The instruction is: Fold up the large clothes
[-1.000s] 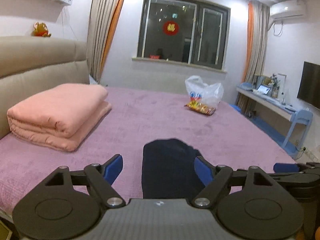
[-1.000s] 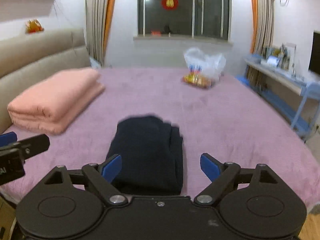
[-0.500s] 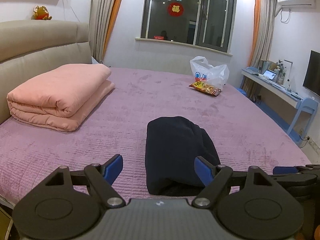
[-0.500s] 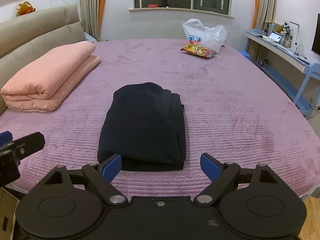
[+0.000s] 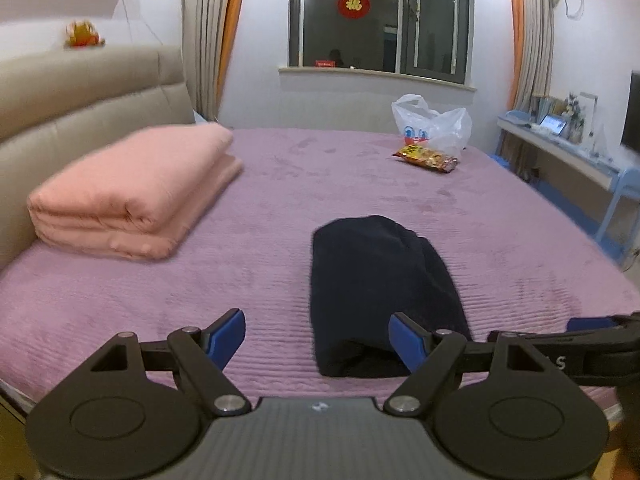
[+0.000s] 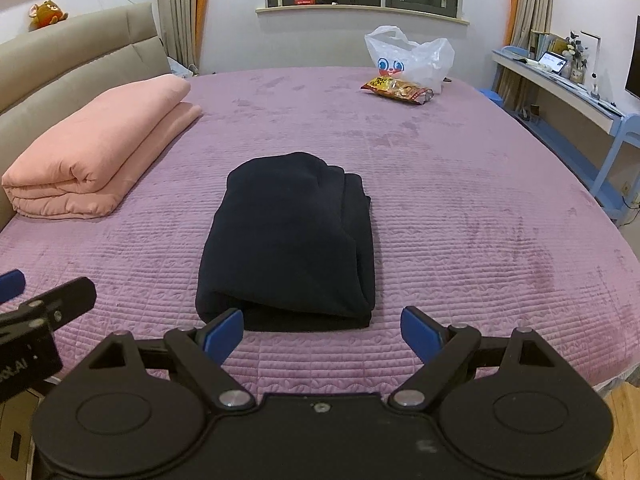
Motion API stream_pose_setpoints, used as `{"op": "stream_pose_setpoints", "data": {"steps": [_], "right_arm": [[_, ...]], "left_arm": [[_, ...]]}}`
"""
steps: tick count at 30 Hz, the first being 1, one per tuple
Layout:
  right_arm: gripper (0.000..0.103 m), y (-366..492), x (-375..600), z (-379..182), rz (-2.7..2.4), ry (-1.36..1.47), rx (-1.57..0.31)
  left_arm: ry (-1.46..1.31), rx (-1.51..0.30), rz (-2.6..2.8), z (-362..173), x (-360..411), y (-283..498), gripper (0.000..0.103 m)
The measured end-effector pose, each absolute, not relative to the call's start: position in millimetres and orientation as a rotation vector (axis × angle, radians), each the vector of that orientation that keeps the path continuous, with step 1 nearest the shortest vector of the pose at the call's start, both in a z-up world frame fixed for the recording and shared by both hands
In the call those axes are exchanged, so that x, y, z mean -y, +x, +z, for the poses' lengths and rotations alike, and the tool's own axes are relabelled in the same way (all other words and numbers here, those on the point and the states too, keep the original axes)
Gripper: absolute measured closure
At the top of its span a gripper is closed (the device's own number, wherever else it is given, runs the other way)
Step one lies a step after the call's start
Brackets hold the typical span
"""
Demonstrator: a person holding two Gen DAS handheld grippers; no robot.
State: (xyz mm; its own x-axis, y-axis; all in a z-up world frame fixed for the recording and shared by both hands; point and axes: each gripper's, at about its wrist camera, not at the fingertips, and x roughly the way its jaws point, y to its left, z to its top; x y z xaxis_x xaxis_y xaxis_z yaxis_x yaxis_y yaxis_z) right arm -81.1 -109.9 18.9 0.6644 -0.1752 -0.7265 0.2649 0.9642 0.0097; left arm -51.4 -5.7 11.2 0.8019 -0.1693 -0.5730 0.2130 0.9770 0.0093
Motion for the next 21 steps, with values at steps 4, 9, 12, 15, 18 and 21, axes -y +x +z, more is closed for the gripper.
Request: {"op": "stream_pose_setpoints", "data": {"steps": [4,9,12,15,18,21], "right_arm": [[0.002,-81.4,109.3,18.3,-0.24,0.131,-0.816],[0.002,-84.2,109.5,21.5,-0.247,0.131,-0.803],[0.002,-84.6,110.4,21.0,-0.246,0.135,-0.806],[0.002,-84.3,110.6,20.2,-0.242,0.138,-0.812],[0.002,-84.9,109.5,20.0,-0.241,0.138,-0.813],[0.002,-85.3,109.7,20.3,-0.242,0.141,-0.812]], "left_arm": [[0.075,-0.613,-0.205,12.1,6.7,-51.5,0.022],[0.042,-0.632,-0.214,10.9,0.4,-48.7,0.022],[0.056,-0.626,-0.213,10.8,2.4,-50.6,0.022],[0.049,-0.632,-0.22,10.0,3.2,-52.1,0.022],[0.059,-0.631,-0.217,9.7,4.1,-52.4,0.022],[0.059,-0.63,-0.218,9.6,4.2,-52.8,0.022]]}}
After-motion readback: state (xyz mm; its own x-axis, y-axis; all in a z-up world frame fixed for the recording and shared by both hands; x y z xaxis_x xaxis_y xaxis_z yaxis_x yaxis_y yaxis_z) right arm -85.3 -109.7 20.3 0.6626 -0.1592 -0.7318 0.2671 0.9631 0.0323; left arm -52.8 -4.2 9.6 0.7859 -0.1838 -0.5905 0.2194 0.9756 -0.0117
